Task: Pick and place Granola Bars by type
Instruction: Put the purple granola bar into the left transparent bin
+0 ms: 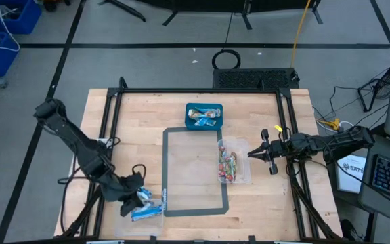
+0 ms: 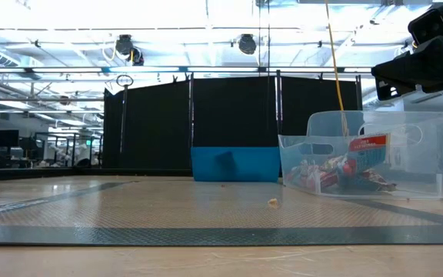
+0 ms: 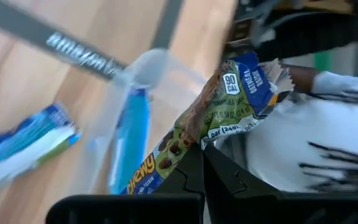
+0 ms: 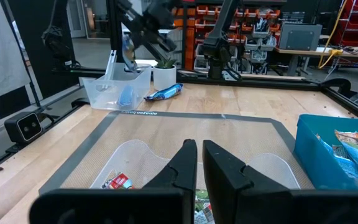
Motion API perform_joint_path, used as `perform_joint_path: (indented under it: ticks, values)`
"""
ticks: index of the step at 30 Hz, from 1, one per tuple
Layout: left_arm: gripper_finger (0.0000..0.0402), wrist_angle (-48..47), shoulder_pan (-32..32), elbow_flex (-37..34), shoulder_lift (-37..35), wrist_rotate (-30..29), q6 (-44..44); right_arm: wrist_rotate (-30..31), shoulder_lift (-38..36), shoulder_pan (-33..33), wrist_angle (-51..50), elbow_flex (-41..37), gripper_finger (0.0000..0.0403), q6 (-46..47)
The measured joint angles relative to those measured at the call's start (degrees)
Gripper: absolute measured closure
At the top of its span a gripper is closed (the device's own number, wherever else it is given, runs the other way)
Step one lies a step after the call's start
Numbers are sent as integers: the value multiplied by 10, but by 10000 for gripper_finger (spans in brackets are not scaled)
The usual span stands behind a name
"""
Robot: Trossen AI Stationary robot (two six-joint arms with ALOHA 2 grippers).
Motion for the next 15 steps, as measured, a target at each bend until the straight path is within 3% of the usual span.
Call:
perform_joint_path:
  ticks: [7,15]
  values:
    - [401,-77,-18,0,36,-3,-100,0,0,0,0,0,383,0]
    - [401,-72,-20,0,74,42,-139,0,0,0,0,0,383,0]
